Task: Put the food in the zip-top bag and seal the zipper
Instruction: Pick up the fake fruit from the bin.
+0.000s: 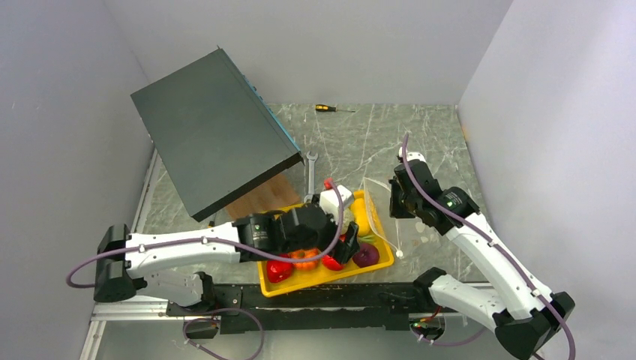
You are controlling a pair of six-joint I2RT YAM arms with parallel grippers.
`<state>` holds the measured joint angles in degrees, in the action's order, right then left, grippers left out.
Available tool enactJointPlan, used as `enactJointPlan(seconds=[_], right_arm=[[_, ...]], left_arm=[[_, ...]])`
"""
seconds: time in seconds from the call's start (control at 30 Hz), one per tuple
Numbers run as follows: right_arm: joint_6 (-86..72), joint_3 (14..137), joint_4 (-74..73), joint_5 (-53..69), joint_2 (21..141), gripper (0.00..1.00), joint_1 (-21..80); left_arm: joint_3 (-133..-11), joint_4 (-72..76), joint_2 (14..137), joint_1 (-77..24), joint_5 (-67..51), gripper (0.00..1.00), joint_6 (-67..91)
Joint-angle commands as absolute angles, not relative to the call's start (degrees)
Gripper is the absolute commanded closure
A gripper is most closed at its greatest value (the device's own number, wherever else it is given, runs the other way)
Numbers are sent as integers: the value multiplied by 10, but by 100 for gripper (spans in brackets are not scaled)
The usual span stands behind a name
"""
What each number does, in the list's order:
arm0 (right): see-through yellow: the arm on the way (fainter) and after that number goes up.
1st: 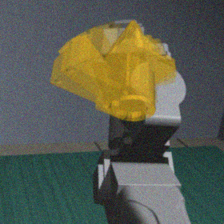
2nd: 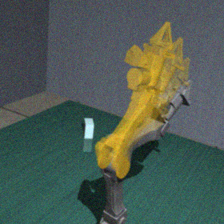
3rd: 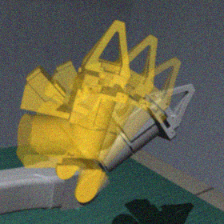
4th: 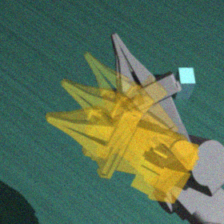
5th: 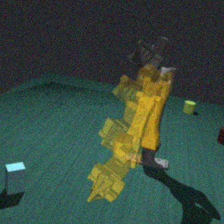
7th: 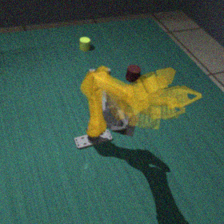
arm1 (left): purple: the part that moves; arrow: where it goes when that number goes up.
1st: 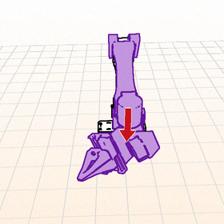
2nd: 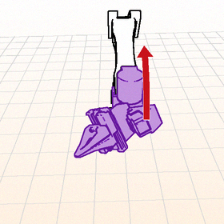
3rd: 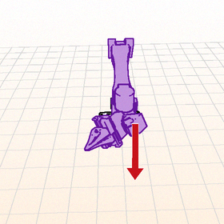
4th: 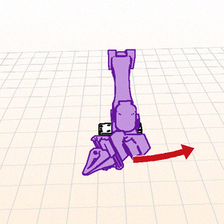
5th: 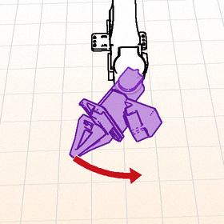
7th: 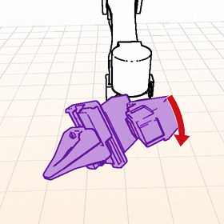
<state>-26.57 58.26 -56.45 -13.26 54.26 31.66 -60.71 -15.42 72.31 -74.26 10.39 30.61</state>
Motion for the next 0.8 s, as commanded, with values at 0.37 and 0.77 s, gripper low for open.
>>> enactJointPlan(seconds=[0.37, 0.77], right_arm=[[-259, 582, -538, -137, 511, 100, 317], [-265, 575, -537, -136, 505, 100, 317]], left_arm=[[-701, -370, 909, -821, 282, 0, 505], [-706, -358, 973, -821, 270, 0, 513]])
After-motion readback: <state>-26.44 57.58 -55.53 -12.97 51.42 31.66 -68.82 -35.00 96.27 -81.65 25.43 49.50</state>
